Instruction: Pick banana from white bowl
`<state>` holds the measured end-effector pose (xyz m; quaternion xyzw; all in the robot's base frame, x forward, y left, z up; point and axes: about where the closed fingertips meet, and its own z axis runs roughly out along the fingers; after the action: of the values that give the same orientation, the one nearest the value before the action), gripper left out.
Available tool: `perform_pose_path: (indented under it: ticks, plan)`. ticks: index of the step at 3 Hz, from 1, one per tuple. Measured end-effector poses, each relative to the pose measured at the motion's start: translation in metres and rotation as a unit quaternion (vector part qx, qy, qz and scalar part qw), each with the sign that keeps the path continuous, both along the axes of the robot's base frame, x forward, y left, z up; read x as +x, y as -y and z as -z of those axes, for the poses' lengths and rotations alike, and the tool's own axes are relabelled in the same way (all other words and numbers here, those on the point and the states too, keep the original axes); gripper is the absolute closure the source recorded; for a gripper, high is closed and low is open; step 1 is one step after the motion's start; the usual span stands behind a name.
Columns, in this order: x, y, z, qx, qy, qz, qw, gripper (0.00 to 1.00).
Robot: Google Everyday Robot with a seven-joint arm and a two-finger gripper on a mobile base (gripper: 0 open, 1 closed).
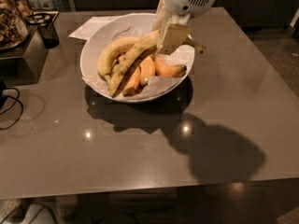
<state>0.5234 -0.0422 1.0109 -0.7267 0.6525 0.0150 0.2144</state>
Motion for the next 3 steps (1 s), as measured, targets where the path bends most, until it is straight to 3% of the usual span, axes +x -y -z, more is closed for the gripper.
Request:
perform_pose_path:
  ticks: [1,2,3]
  plan:
    - [-0.003,-0.007,-0.008,0.008,0.002,-0.007,0.9999,1.00]
    - [-0.028,-0.025,-0.023,0.044,-0.027,-0.014,0.9985,1.00]
    - [-0.028,-0.026,-0.025,0.045,-0.025,-0.015,0.9986,1.00]
